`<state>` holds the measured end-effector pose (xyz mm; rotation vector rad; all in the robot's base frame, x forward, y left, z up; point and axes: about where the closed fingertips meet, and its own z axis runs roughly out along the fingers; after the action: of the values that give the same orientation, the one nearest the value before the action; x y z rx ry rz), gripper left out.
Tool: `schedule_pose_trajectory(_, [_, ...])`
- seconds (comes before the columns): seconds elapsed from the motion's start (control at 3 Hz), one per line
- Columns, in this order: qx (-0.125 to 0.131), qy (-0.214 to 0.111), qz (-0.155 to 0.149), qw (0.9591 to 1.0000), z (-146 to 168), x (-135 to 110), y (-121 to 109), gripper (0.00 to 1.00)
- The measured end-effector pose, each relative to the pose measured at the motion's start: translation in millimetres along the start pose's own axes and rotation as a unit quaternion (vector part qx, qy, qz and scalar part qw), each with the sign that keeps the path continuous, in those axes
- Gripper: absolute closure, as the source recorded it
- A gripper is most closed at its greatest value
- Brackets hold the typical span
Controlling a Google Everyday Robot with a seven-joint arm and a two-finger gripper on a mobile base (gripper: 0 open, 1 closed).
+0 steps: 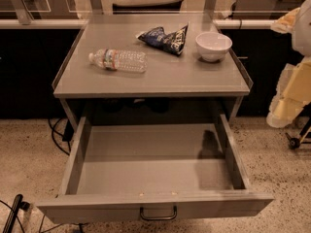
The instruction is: Close top drawer
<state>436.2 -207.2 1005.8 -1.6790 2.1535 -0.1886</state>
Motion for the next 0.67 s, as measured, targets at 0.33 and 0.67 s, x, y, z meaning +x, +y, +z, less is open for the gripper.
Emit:
schedule_pose_trajectory(0.33, [0.000, 0.000, 0.000, 1.0000, 0.0, 0.0, 0.1, 0.00])
schedule_pose_trajectory(0.67, [0.010, 0.002, -0.005, 0.9999, 0.3, 2.5, 16.4, 0.00])
